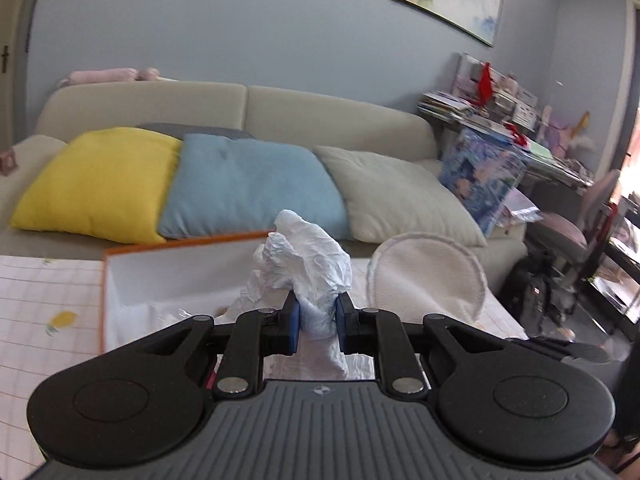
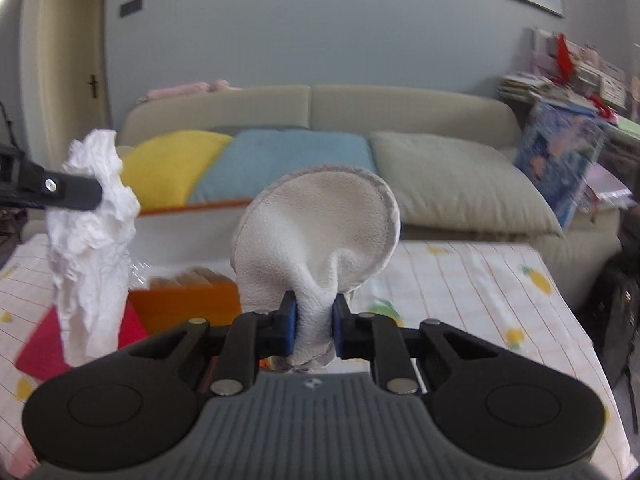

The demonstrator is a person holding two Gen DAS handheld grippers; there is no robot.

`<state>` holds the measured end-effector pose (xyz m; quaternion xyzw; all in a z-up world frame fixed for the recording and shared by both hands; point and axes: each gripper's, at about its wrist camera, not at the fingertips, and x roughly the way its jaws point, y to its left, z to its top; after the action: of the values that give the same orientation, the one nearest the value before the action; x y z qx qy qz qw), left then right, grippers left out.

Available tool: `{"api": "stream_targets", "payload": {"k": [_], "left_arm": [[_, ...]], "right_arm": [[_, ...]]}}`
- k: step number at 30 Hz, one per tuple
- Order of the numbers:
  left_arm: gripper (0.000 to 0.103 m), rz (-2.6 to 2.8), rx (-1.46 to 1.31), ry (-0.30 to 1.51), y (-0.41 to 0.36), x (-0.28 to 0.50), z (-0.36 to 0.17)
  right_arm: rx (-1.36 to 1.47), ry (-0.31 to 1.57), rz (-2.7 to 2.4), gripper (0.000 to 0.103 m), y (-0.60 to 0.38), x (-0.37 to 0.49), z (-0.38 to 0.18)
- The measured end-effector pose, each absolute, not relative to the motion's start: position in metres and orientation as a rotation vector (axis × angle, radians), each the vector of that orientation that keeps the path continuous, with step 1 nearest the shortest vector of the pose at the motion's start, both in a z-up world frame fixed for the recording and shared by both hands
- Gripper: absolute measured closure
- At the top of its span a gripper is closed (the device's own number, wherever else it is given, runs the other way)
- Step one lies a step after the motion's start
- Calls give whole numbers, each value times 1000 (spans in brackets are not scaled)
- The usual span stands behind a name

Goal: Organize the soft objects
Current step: 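Grasp and lift the white terry mitt with the right tool while left tool holds tissue, then lower tissue and mitt into the orange box and open both tools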

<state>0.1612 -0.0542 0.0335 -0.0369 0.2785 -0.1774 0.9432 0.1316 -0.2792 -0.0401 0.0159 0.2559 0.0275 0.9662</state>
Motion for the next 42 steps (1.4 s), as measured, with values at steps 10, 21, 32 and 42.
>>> {"api": "stream_targets", "payload": {"k": [10,21,32,42], "left_arm": [[84,-214,77,582,-16,224,24],[84,-222,176,691,-8,281,-17],[83,-221,235,806,3,310,-59],[69,-217,304,834,-5,317,-75]], "right_arm": [[-67,536,259,86,-203,204,-16],[-120,719,310,86,-141,288,-46],[-188,805,323,84,-125,322,-79],[-229,825,321,63,-124,328,-89]]}}
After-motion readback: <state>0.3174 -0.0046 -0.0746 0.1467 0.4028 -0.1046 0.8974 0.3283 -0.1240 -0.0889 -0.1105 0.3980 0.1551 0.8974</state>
